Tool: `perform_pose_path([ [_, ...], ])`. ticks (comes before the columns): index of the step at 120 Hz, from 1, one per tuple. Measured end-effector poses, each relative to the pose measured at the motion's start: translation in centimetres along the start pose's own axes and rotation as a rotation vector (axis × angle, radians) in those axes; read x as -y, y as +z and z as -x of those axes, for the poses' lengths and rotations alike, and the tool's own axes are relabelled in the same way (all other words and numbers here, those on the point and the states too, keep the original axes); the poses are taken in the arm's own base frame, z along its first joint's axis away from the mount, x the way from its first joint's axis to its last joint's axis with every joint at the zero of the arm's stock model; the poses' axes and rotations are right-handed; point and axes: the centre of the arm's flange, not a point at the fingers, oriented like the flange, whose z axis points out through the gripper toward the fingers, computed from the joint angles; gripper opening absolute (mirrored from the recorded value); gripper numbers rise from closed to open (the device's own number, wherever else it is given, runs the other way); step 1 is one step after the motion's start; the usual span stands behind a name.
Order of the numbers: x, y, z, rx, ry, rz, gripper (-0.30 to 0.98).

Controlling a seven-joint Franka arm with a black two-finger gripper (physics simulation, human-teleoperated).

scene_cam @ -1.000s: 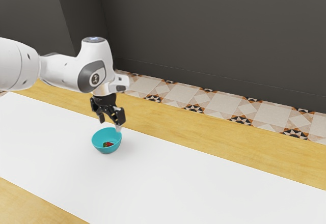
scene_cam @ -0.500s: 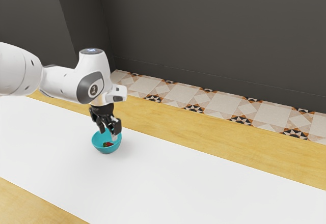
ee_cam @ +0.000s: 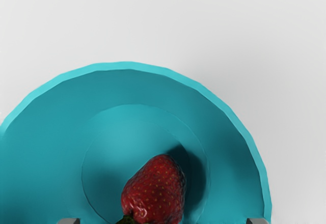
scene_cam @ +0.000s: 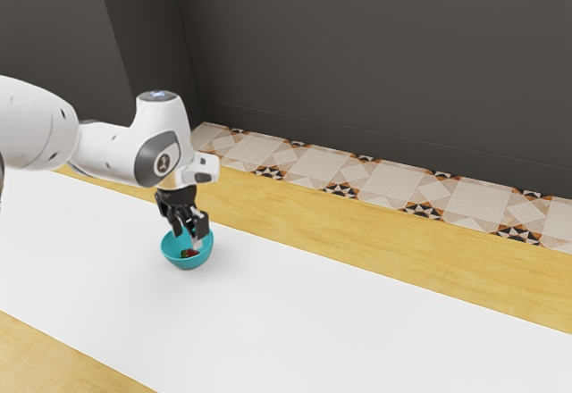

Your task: Take strawberry from the bowl

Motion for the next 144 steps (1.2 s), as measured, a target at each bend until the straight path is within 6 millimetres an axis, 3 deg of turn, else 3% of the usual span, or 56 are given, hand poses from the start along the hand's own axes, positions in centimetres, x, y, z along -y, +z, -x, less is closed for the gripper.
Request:
perform_pose_path([
  [41, 1.5, 1.0, -0.1, 0.007, -0.005, -0.006, 0.36],
  [72, 1.2, 2.0, -0.5, 0.010, 0.009, -0.011, 0.27],
  [144, 1.3, 4.5, -1.0, 0.038, 0.014, -0.013, 0.25],
])
